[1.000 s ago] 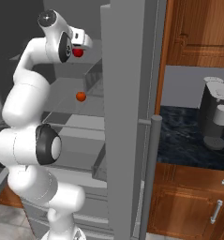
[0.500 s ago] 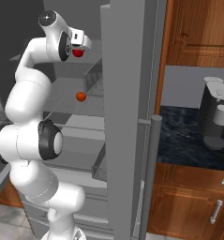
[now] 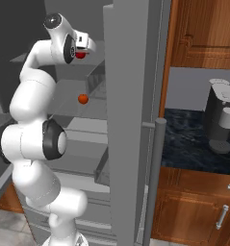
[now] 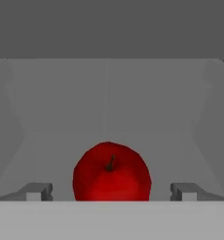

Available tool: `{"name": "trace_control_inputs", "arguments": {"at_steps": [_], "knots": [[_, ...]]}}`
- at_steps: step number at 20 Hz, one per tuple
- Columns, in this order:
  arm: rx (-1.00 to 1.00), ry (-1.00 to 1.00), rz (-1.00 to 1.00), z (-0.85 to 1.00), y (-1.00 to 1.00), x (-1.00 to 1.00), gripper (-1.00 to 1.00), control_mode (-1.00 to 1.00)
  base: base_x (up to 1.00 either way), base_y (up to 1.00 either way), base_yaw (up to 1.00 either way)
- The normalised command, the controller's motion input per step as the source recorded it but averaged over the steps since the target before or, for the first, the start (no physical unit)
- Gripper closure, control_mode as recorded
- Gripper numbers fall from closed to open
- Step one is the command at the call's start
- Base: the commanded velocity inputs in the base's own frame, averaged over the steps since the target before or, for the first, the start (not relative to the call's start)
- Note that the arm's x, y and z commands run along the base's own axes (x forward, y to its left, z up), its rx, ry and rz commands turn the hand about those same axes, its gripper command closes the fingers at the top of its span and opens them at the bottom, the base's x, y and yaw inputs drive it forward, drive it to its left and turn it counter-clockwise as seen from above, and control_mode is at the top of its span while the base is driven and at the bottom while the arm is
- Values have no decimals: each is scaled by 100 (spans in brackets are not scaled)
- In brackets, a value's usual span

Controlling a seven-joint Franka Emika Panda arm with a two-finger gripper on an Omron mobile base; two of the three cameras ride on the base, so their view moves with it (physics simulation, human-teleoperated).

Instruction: Pick up each apple from the fridge and place one apple on each plate on the dining counter.

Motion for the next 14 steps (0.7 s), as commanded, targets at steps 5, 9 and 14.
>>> {"name": "trace_control_inputs", "arguments": {"at_steps": [5, 9, 14], "knots": [[0, -1, 0, -8, 0, 13, -100, -100, 0, 0, 0], [0, 0, 0, -1, 0, 10, -100, -100, 0, 0, 0], [0, 0, 0, 0, 0, 4, 100, -100, 0, 0, 0]]}}
